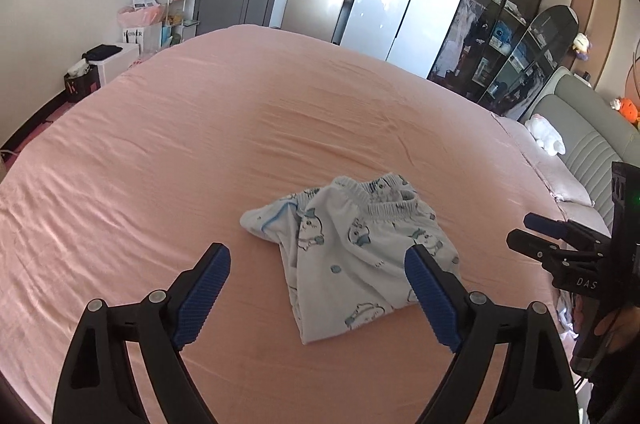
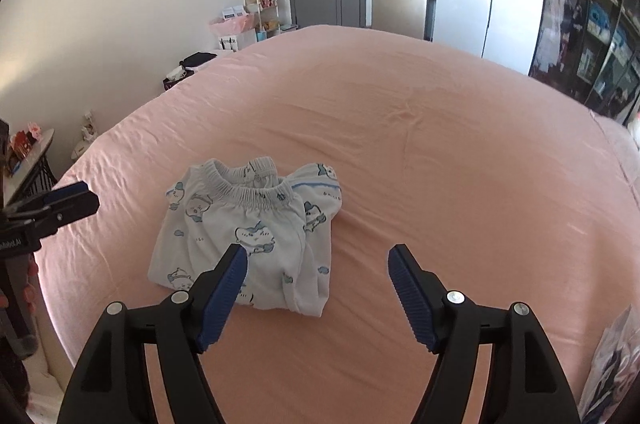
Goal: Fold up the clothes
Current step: 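Lower both grippers and grasp the folded pants bundle from its sides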
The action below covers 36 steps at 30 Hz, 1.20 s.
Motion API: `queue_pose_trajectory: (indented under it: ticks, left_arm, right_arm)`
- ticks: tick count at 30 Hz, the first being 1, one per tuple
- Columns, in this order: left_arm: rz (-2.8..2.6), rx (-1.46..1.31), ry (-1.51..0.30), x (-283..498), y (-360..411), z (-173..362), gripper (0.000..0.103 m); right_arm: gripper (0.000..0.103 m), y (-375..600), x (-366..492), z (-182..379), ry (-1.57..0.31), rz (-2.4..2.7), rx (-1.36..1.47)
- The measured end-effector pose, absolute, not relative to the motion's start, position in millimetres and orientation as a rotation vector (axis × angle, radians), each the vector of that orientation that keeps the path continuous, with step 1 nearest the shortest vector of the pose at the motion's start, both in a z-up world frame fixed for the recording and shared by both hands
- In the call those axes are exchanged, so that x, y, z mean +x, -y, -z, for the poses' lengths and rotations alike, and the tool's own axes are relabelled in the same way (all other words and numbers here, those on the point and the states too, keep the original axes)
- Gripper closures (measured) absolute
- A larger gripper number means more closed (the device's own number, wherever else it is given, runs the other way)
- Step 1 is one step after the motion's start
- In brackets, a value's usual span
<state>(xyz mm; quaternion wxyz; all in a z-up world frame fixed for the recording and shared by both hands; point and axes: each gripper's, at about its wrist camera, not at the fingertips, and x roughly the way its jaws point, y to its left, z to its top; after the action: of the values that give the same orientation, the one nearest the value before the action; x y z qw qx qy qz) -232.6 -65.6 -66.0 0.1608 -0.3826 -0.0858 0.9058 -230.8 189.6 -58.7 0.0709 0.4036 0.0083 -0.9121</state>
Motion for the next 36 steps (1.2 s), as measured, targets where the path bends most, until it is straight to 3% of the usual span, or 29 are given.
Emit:
queue_pose_trajectory:
  ticks: [11, 20, 36]
  left_arm:
    - [-2.512, -1.217, 0.421, -199, 59, 98, 0.013]
    - [-2.369, -1.325, 0.797, -199, 65, 138, 0.013]
    - [-2.28, -1.31, 1.051, -217, 77, 170, 0.013]
  right_arm:
    - [0.029, -224, -200, 90, 0.363, 2.626, 1.441]
    - [0.029, -226, -203, 141, 0.877, 2.333, 1.506]
    - [0.029, -224, -231, 198, 1.322, 2.19, 1.459]
